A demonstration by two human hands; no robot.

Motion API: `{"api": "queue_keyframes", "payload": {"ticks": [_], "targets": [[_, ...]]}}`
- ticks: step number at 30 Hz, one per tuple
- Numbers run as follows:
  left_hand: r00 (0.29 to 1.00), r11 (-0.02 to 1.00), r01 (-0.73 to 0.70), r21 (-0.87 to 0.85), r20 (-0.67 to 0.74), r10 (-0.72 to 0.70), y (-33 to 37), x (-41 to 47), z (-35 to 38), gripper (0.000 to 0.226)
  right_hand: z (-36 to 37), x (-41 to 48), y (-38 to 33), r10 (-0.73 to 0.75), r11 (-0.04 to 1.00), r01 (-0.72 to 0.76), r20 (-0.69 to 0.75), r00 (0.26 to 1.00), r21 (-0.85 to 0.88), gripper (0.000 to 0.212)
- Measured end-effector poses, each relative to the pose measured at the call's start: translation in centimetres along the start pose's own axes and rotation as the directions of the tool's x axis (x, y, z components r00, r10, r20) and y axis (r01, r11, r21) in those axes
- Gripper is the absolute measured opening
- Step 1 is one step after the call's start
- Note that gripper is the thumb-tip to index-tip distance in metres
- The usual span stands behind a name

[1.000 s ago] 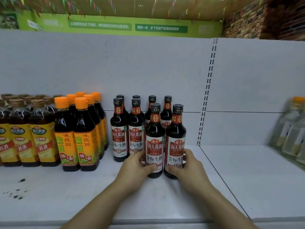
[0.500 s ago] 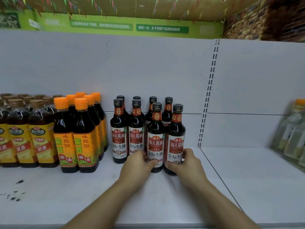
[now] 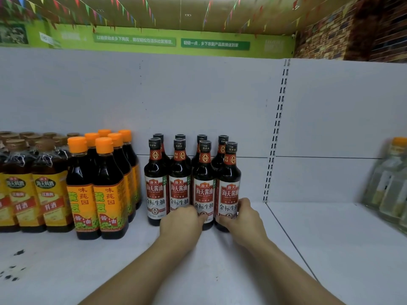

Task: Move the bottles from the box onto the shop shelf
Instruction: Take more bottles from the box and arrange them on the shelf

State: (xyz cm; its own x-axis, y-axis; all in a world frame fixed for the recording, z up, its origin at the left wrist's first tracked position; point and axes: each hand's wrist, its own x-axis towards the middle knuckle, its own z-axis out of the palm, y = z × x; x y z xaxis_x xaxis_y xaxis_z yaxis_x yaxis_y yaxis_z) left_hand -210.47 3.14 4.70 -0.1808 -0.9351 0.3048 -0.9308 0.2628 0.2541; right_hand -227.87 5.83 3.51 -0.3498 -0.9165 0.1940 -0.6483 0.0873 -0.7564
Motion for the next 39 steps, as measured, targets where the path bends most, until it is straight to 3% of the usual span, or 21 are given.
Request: {"api": "queue_keyframes", "payload": {"ticks": [4, 7, 18, 29, 34, 37, 39], "targets": [[0.998, 0.982, -0.066, 0.175, 0.011, 0.065, 0.6, 0.3, 0.1, 0.033, 0.1, 0.4, -0.3, -0.002, 1.000, 0.002, -0.004, 1.000, -0.028, 0.054], [0.996, 0.972, -0.094, 0.216, 0.034, 0.089, 0.8, 0.5, 0.0, 0.027, 0.2, 0.6, -0.5, -0.004, 0.999, 0.003, -0.001, 1.000, -0.035, 0.052], [1.000, 0.989, -0.017, 0.149, 0.002, 0.017, 1.0, 1.2, 0.8, 0.038, 0.4, 1.3, -0.5, -0.003, 0.999, 0.003, 0.009, 1.000, -0.046, 0.052], [0.992, 0.991, 0.118, 0.062, -0.043, -0.116, 1.7, 0.3, 1.3, 0.031, 0.3, 2.0, -0.5, -0.015, 0.999, 0.016, 0.034, 0.999, -0.050, 0.053], [0.956, 0.934, 0.294, -0.205, 0.057, -0.288, 1.3, -1.6, 0.4, 0.029, 0.2, 2.0, 0.0, -0.010, 1.000, 0.007, 0.095, 0.995, 0.029, 0.058], [0.924, 0.786, 0.374, -0.493, 0.121, -0.363, 0.1, -2.4, 0.5, 0.024, 0.0, 1.7, 0.1, 0.041, 0.997, -0.049, 0.123, 0.992, 0.066, 0.062], [0.910, 0.702, 0.394, -0.593, 0.145, -0.389, -0.5, -3.0, 0.4, 0.025, -0.3, 1.2, -0.1, 0.094, 0.991, -0.104, 0.111, 0.989, 0.085, 0.064]]}}
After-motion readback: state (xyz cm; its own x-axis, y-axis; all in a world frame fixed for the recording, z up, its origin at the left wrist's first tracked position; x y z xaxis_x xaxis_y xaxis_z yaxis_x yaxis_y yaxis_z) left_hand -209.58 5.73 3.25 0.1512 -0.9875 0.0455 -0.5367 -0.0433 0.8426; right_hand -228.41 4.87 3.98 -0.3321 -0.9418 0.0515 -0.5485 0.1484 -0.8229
